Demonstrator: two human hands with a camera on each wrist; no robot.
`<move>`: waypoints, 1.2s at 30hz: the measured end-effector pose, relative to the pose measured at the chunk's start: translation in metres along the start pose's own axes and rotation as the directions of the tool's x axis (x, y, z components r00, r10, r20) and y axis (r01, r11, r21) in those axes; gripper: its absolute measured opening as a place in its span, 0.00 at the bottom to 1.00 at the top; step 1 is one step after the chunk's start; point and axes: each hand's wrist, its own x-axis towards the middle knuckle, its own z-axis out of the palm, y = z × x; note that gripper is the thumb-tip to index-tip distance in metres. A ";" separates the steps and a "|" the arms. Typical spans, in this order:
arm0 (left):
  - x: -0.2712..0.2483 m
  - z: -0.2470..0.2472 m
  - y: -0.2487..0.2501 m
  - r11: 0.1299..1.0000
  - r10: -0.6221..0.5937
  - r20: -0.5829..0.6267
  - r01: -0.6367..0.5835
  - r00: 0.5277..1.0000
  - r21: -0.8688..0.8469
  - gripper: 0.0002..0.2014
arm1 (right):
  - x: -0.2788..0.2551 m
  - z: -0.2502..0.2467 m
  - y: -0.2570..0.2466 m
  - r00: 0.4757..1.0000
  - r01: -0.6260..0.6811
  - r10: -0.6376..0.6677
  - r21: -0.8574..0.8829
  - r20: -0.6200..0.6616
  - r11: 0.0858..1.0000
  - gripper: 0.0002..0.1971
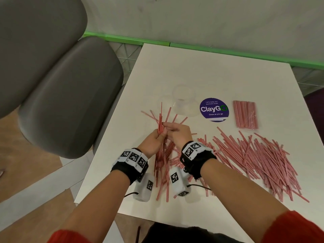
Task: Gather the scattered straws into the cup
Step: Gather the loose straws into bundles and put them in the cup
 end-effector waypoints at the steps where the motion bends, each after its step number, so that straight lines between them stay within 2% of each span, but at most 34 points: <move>1: 0.000 -0.001 0.000 1.000 0.018 -0.002 -0.018 1.000 -0.015 0.16 | 0.001 -0.001 -0.001 1.000 0.016 -0.016 0.010 0.000 1.000 0.16; 3: 0.000 -0.002 0.001 0.999 0.029 -0.027 -0.030 0.999 -0.024 0.13 | 0.002 -0.002 -0.005 0.999 0.054 -0.054 0.010 -0.003 0.998 0.11; 6: -0.001 -0.002 0.003 0.997 0.022 -0.053 -0.026 0.998 -0.072 0.09 | 0.003 -0.005 -0.010 0.991 0.104 -0.105 -0.007 -0.079 0.995 0.09; 8: -0.002 -0.002 0.004 0.994 0.016 -0.079 -0.025 0.997 -0.109 0.09 | 0.007 -0.006 -0.009 0.986 0.086 -0.084 0.005 -0.142 0.996 0.10; 10: -0.003 -0.003 0.006 0.989 0.034 -0.123 -0.051 0.992 -0.138 0.09 | 0.012 -0.008 -0.008 0.990 0.014 -0.016 -0.021 -0.137 1.000 0.13; 14: 0.000 -0.006 0.020 0.970 0.087 -0.255 -0.140 0.963 -0.199 0.09 | 0.006 -0.008 -0.012 0.989 -0.118 0.113 0.052 0.093 0.992 0.23; 18: 0.008 -0.013 0.038 0.930 0.089 -0.410 -0.223 0.908 -0.292 0.08 | -0.008 -0.013 -0.001 0.933 -0.186 0.177 0.000 0.313 0.982 0.27; 21: 0.013 -0.018 0.046 0.900 0.070 -0.489 -0.266 0.869 -0.345 0.08 | -0.017 -0.020 0.005 0.856 -0.120 0.172 -0.137 0.487 0.983 0.21; 23: 0.014 -0.020 0.048 0.886 0.055 -0.508 -0.277 0.860 -0.372 0.08 | -0.022 -0.020 0.003 0.836 -0.084 0.158 -0.161 0.526 0.983 0.14; 26: 0.015 -0.021 0.049 0.864 0.038 -0.533 -0.296 0.845 -0.407 0.09 | -0.019 -0.020 0.003 0.860 0.000 0.101 -0.198 0.501 0.980 0.10; 29: 0.016 -0.022 0.051 0.816 -0.015 -0.558 -0.312 0.830 -0.486 0.09 | -0.018 -0.025 0.002 0.866 0.036 0.089 -0.238 0.493 0.971 0.13; 33: 0.014 -0.031 0.061 0.762 -0.058 -0.604 -0.356 0.795 -0.541 0.09 | -0.020 -0.038 0.002 0.877 0.199 -0.003 -0.359 0.480 0.912 0.18; 36: 0.013 -0.038 0.068 0.739 -0.057 -0.640 -0.398 0.766 -0.543 0.09 | -0.021 -0.053 0.003 0.902 0.210 -0.024 -0.389 0.431 0.897 0.21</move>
